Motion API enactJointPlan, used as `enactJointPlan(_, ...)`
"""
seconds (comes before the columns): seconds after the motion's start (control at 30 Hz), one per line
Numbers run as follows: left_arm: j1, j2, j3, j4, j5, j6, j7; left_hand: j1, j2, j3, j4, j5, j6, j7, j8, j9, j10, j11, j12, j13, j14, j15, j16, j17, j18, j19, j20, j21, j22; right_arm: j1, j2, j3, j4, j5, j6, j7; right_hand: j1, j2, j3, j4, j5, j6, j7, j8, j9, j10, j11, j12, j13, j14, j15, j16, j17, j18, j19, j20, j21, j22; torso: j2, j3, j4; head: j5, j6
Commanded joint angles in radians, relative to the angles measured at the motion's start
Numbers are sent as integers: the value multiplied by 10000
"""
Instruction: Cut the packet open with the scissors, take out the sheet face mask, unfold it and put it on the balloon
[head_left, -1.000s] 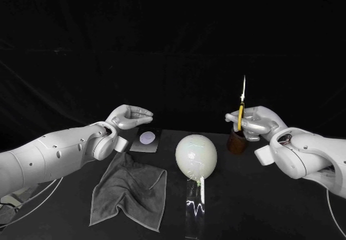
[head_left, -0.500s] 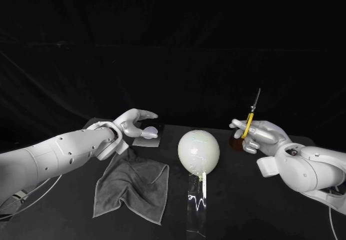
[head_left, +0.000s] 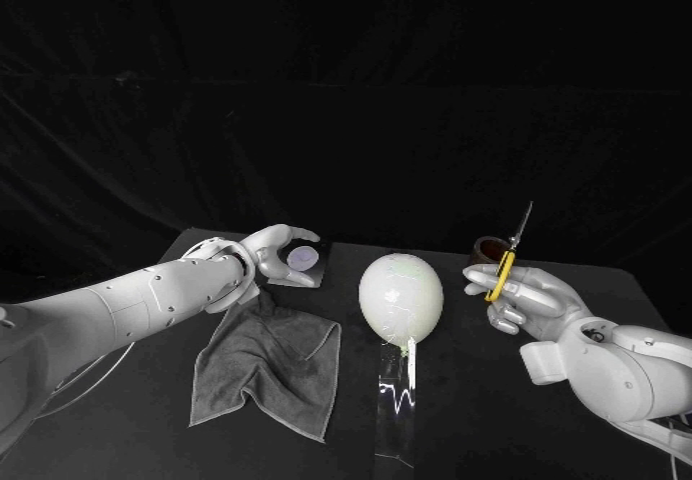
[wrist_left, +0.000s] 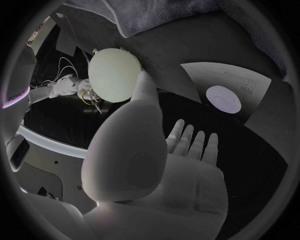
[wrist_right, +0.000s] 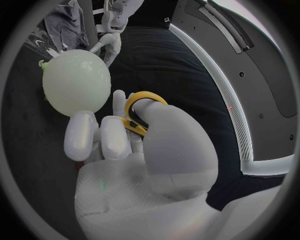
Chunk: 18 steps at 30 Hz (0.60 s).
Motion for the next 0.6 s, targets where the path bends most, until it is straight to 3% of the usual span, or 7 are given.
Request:
enactJointPlan(0.03,-11,203,15,-303,-733,209,-244,-14,-64,-68,-18,-35,-106,166,-56,-32,-120,8,-45,-7,-78,-17,-64,-8,-86,-73,9,-63,-11,-44,-87,14,168,227,-84,499,376,451,56,-105,-7,113,-8,-25,4,1768,-787,-101,-66,119,-26,88,107,46,115,-2,110,101,125,3,-38,9,3)
enactJointPlan(0.07,-16,290,16,-444,-776,279,-284,-38,-64,-148,-16,-34,-134,230,-58,-31,-158,70,-41,-6,-82,-107,-57,-4,-78,-73,-1,-68,-9,-58,-118,14,221,230,-113,517,376,451,56,-105,-7,113,-8,-25,4,1768,-787,-101,-66,119,-26,88,107,46,115,-2,110,101,156,3,-45,17,12)
enactJointPlan(0.23,-61,641,20,-1041,-830,383,-316,-61,-64,-179,-10,-33,-175,290,-56,-34,-218,133,-40,-6,-87,-133,-49,0,-69,-47,-3,-63,-2,-97,-219,14,435,208,-173,549,328,454,97,-137,-11,128,-13,-39,3,1833,-789,-170,-105,135,-33,105,135,37,148,-8,145,135,278,1,-72,59,36)
enactJointPlan(0.37,-102,885,50,-1462,-582,211,-92,-25,-39,98,-21,-33,-160,333,-31,8,-115,291,-2,18,225,26,42,117,-41,217,5,41,49,-124,-383,14,644,92,-206,537,315,457,110,-145,-12,130,-13,-44,3,1846,-790,-190,-116,142,-33,118,155,34,156,-10,153,144,409,-31,-74,100,95)
enactJointPlan(0.5,-112,993,85,-1705,-490,156,-37,17,-42,118,-20,-35,-216,214,-21,17,-120,245,-2,19,216,32,54,118,-30,276,-11,62,60,-133,-509,14,742,24,-259,512,281,467,149,-173,-12,137,-14,-57,1,1890,-791,-246,-145,152,-36,129,173,27,181,-13,181,171,477,-58,-84,148,89)
enactJointPlan(0.6,-113,1049,100,-1846,-488,203,-78,18,-52,49,-18,-39,-305,171,-29,1,-258,190,-29,3,82,-13,20,79,-36,217,-19,30,47,-136,-570,14,797,-19,-288,492,267,467,161,-184,-12,143,-16,-60,2,1910,-793,-263,-153,157,-37,134,181,26,185,-15,184,176,524,-59,-80,170,111)
